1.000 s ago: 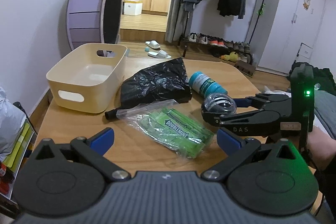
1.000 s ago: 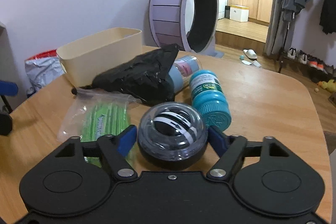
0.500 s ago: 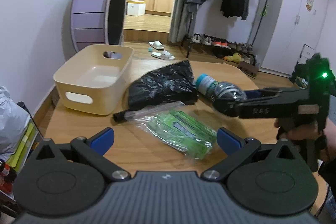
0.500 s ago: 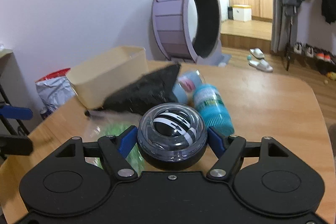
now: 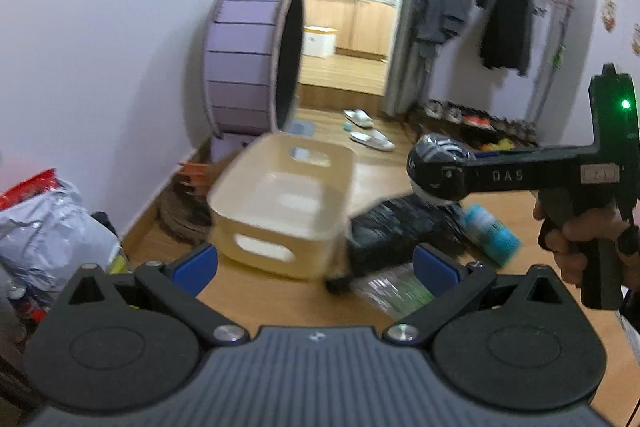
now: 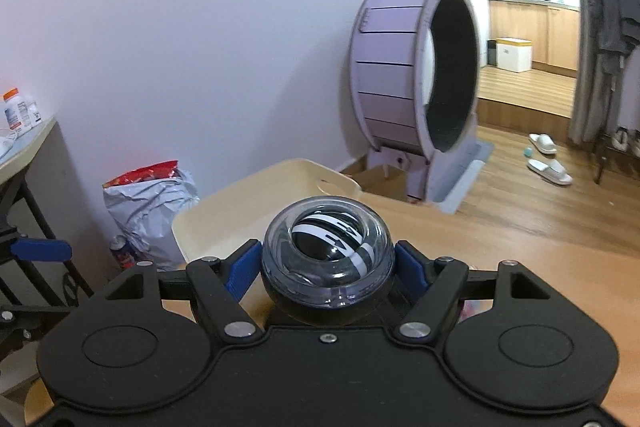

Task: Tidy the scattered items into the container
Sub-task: 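Carry the wrist ball into the cream basket and open the right gripper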

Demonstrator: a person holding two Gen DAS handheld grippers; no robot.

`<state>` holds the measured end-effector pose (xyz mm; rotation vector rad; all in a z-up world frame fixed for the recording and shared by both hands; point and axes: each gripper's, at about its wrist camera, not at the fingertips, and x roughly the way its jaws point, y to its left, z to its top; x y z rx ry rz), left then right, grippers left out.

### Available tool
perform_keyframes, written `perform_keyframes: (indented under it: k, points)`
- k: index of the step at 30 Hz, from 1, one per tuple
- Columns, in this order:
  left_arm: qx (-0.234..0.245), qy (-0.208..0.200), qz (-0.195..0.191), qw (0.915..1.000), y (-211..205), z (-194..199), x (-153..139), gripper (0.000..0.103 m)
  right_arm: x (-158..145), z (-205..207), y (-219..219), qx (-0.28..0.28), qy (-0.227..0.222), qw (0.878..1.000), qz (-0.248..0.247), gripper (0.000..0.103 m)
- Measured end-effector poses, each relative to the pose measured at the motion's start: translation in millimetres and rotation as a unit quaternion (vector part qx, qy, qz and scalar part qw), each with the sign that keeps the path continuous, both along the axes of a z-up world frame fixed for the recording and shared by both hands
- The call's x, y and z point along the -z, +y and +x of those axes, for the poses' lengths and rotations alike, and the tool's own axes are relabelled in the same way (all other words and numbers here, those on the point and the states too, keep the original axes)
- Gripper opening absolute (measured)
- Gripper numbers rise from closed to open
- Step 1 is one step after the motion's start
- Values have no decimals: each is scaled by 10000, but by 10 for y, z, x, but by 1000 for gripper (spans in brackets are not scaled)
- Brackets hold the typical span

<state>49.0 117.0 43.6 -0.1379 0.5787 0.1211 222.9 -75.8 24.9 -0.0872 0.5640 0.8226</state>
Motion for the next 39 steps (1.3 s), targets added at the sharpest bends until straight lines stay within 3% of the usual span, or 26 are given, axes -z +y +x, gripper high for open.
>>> perform_keyframes:
  k: [11,25,39]
  points:
    - [-411,13,72,9991,432,435,-118,103,-120,442,801,-366,-35,9992,-147,70]
    - [-529,229,-112,9983,697,636,209,103,411,828,1599,-487,282,9943,-905,70]
    - [-526,256,-155,9982,735,617,246,103,646,879,1832,-411,589,9850,-1570,71]
